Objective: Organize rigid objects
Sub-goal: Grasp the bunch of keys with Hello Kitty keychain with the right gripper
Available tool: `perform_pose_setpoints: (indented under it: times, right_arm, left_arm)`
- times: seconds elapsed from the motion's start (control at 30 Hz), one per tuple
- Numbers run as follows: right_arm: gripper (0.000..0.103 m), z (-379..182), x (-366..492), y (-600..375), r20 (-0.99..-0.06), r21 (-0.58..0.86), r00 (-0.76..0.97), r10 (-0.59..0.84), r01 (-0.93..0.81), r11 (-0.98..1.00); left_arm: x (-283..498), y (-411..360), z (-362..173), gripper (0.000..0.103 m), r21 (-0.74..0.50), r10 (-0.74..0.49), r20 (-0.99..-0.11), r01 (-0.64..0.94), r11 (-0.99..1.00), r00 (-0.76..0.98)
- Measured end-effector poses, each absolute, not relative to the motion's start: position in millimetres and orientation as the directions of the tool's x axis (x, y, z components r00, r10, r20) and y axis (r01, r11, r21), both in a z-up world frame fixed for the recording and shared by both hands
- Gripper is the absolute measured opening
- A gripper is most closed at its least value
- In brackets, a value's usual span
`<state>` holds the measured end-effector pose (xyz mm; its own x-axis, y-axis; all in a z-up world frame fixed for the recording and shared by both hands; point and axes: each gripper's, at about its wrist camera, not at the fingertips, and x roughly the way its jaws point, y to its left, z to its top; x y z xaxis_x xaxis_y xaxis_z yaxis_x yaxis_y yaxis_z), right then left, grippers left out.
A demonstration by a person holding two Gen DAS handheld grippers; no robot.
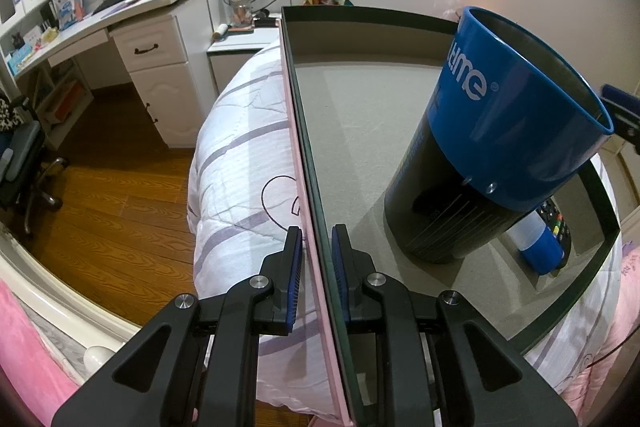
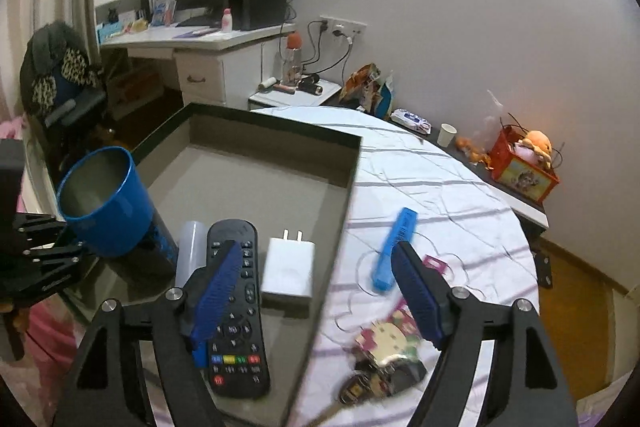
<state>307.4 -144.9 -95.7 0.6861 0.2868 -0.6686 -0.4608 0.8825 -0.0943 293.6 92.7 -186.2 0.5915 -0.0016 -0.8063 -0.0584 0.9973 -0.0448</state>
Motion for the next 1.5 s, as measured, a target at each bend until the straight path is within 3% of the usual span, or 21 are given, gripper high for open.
perform_pose_setpoints:
  times: [0.2, 0.27, 0.3, 0.53, 0.97, 1.5]
  right_arm:
    - [0.085, -88, 302, -178, -0.635, -0.045, 0.724, 0.270, -0.383, 0.922]
    - [0.094, -88, 299, -188, -0.622, -0.047, 0.744, 0.243, -0.344, 0.938]
    - [0.103, -88, 297, -192, -0.616, -0.055, 0.755, 0.225, -0.326, 0.944]
    - [0.103, -96, 289, -222, -0.604, -0.033, 0.779, 0.166, -0.233, 0.972]
    - [0.103, -153, 279, -265, -0.712, 0.054, 0.688, 0.142, -0.148, 0.987]
    - [0.103, -180, 301, -243, -0.751, 0.039, 0.632, 0.188, -0.242, 0.969]
  left_arm:
    - [293, 93, -187, 0.015, -0.040, 0.003, -0.807, -0.060, 0.997, 0.590]
    - [293, 93, -187, 0.015, -0.038, 0.005, -0.808, -0.061, 0.997, 0.589]
    - [294, 92, -187, 0.015, -0.037, 0.006, -0.808, -0.061, 0.997, 0.589]
    - [294, 92, -187, 0.015, -0.033, 0.008, -0.809, -0.059, 0.998, 0.587]
    - [294, 91, -187, 0.015, -0.031, 0.010, -0.810, -0.059, 0.998, 0.586]
    - [294, 92, -186, 0.015, -0.029, 0.011, -0.811, -0.059, 0.998, 0.585]
